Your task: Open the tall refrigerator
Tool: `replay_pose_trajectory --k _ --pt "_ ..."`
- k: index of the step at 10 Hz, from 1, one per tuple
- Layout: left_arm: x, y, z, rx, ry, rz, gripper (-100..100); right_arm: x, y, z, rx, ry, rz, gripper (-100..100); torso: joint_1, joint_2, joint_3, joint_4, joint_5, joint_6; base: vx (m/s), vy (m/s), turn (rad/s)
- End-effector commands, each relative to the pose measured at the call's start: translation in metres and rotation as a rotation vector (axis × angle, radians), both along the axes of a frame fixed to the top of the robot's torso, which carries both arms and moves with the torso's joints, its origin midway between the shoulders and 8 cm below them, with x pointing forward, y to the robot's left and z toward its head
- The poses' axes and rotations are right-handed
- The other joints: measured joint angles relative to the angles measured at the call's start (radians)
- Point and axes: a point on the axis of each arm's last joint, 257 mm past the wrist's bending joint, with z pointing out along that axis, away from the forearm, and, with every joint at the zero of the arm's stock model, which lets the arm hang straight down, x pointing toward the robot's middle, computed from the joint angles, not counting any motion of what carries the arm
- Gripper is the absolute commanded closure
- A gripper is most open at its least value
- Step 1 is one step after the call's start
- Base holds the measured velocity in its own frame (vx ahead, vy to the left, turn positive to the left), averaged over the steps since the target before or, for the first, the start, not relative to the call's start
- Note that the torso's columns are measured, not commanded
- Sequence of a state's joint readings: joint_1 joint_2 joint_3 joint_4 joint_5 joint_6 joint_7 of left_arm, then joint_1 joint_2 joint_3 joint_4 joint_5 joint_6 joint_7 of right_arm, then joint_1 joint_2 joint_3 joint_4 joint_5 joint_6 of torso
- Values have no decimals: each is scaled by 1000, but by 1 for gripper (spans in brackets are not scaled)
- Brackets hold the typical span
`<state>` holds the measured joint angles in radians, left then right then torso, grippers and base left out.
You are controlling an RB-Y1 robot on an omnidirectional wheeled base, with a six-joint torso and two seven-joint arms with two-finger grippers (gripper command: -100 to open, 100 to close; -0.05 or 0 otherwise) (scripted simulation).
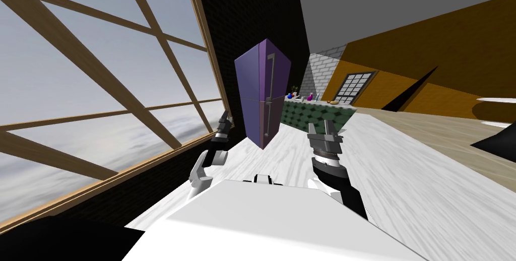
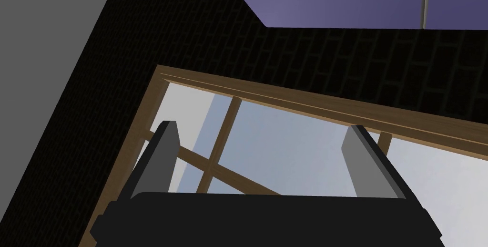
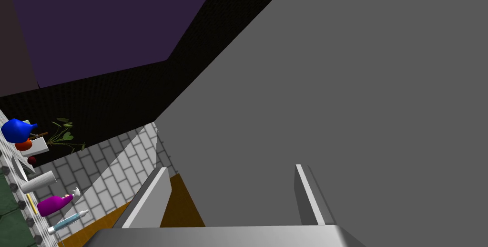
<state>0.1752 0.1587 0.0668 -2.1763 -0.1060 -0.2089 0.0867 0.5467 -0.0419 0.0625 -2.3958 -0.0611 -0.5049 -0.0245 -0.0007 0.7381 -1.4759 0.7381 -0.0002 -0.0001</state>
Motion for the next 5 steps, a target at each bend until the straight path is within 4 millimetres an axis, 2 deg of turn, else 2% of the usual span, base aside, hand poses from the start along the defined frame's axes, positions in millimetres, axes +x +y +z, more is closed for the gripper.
replay_pose_trajectory --k 1,2,3,4,5 --pt "10 -5 17 6 -24 -3 -100 0 0 0 0 0 0 0 0 0 0 0 0 0 41 -12 -3" --pt "23 1 16 17 4 22 -100 0 0 0 0 0 0 0 1 2 1 1 0 0 69 -15 10" --pt "24 -3 29 17 -25 12 -100 0 0 0 0 0 0 0 1 0 0 0 0 0 77 -9 9" --pt "36 4 29 28 0 38 -100 0 0 0 0 0 0 0 1 -1 -1 0 0 0 119 -12 10" --pt "38 -1 40 25 -19 30 -100 0 0 0 0 0 0 0 1 -3 -2 -1 0 0 99 -19 8"
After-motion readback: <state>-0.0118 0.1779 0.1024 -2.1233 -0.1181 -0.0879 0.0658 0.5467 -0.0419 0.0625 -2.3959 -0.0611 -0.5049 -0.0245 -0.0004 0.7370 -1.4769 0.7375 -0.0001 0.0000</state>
